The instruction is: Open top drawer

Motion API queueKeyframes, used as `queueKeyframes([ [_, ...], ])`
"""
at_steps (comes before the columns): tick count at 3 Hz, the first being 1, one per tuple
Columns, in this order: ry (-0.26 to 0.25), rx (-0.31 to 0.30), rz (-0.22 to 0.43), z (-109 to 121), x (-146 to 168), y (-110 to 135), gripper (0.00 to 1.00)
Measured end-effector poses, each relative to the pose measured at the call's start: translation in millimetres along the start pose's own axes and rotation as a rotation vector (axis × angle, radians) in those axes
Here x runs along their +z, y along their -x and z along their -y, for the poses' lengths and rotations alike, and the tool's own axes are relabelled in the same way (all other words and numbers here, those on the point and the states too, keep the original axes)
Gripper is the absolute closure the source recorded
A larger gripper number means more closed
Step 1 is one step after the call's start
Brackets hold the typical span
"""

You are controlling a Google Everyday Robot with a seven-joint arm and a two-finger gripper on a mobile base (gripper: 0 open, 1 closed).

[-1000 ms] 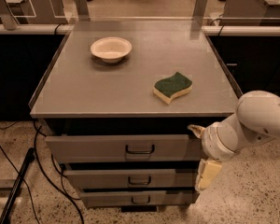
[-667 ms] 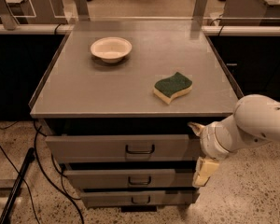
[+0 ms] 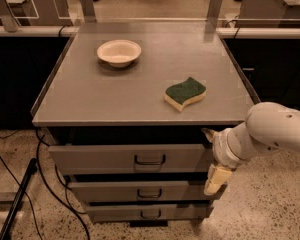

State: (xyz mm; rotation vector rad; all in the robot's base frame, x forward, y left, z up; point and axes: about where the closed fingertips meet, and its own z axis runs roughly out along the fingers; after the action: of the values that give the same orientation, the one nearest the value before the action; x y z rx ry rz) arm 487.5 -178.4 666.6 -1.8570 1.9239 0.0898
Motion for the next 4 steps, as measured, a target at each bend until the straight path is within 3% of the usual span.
queueKeyframes([
  [4, 0.074, 0.066, -0.008, -0.2, 25.8, -21.9, 0.00],
])
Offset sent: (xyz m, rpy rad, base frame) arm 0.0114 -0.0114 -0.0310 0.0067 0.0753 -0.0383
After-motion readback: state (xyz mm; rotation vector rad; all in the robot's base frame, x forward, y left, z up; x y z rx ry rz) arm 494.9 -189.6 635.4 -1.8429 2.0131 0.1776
